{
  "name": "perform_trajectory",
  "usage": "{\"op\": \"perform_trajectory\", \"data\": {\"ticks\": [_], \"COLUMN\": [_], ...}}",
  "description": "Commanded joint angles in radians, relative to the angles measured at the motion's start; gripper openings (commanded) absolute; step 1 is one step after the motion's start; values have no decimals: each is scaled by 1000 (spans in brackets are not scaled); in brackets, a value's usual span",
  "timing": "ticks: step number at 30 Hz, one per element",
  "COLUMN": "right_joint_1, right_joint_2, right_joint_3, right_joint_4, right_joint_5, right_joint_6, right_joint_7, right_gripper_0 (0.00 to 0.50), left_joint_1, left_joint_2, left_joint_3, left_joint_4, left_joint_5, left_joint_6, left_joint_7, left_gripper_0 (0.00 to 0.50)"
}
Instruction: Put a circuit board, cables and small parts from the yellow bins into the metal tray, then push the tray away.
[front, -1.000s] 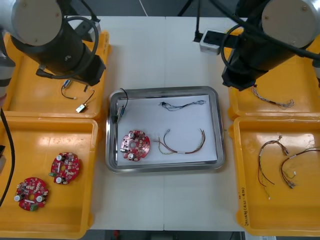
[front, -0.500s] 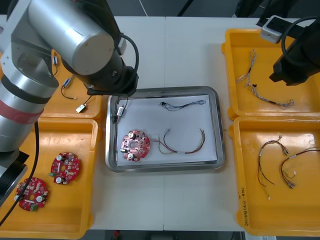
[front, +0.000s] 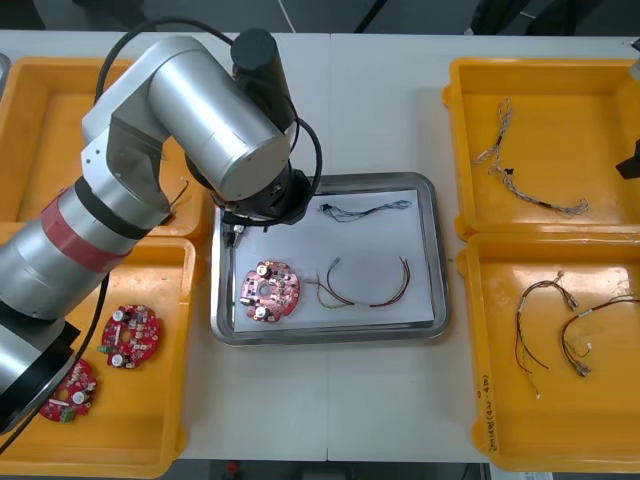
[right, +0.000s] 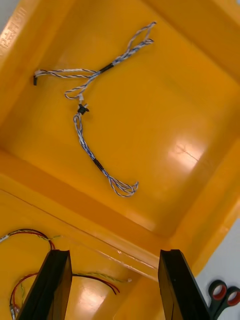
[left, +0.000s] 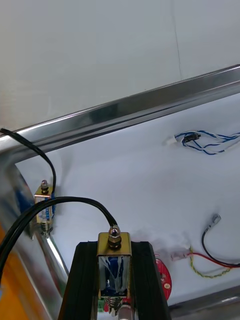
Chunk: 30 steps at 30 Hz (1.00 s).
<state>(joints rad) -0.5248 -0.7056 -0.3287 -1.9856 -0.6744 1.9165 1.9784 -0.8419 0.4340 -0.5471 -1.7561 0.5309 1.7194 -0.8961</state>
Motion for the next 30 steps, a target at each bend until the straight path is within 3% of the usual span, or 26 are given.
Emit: {"op": "perform_trajectory", "data": {"ticks": [1,8,22,30], "right_joint_1": [74,160,316,341], "right_joint_2": [-40,-9,81,146], "right_joint_3": [-61,-110,-113,-101], "right_joint_4": [-94,-153,-249,-251], "right_joint_5": [18,4,-27,-43], "right_joint_6": [3,3,3,3], "right_joint_7": [-42,-130,-451,-555], "right_gripper_0": [500,500,500,500], "left_joint_1": [-48,-46,-46,-45], "left_joint_2": [-31,-32,-32,-32], "left_joint_3": [-45,-85,-131,-132], "left_joint_4": [49,110,173,184], "left_joint_5": [-25,-35,-38,-42], "left_joint_6": [-61,-104,-139,-156], "left_joint_7": [72,80,100,103], "left_gripper_0": [2,1,1,2]}}
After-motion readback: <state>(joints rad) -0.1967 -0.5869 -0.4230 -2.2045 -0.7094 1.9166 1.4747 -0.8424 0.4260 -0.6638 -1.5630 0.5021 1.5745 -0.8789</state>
